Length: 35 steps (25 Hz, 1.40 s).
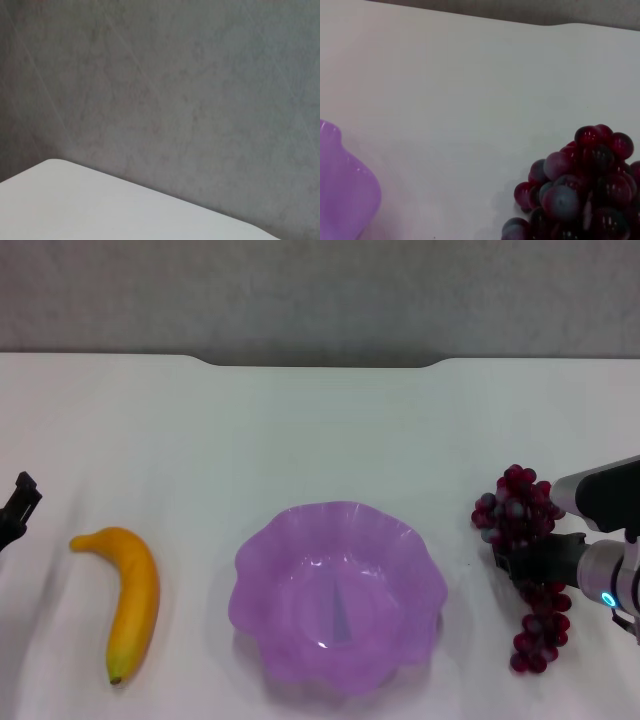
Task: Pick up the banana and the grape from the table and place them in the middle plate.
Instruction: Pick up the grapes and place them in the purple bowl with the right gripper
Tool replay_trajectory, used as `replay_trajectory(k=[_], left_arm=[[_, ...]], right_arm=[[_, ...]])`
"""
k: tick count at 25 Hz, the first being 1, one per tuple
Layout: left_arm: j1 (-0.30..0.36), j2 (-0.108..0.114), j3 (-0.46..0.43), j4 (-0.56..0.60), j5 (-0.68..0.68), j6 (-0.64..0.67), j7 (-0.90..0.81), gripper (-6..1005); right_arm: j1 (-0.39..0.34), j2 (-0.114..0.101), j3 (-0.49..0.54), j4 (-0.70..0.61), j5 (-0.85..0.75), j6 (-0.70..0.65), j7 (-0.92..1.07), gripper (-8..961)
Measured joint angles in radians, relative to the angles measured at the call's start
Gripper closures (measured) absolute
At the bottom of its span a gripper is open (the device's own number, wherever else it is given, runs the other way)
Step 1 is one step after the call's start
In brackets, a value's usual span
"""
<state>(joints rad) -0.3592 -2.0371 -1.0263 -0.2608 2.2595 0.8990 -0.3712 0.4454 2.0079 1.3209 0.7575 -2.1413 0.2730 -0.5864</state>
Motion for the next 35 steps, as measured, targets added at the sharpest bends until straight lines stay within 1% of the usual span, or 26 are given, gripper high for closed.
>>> replay_trajectory(k=[13, 18, 22, 28, 35], left_arm=[[0.000, 0.000, 0.000, 0.000, 0.000, -0.001, 0.000, 108], [0.000, 0.000, 0.000, 0.000, 0.000, -0.004, 0.000, 108], [0.000, 0.000, 0.000, 0.000, 0.000, -0.005, 0.000, 108], [0.000, 0.000, 0.000, 0.000, 0.000, -0.006, 0.000, 108], [0.000, 0.000, 0.000, 0.002, 0.000, -0.005, 0.000, 108]], right_arm=[[-0.002, 0.000, -0.015, -0.001, 0.000, -0.023, 0.001, 554], [-0.008, 0.000, -0.047, 0.000, 0.000, -0.064, 0.005, 556], [-0.031, 0.000, -0.093, 0.016, 0.000, -0.136, 0.008, 556], [-0.083, 0.000, -0.186, 0.049, 0.000, -0.290, 0.008, 557], [-0.139, 0.000, -0.309, 0.059, -0.007, -0.541, 0.008, 557]])
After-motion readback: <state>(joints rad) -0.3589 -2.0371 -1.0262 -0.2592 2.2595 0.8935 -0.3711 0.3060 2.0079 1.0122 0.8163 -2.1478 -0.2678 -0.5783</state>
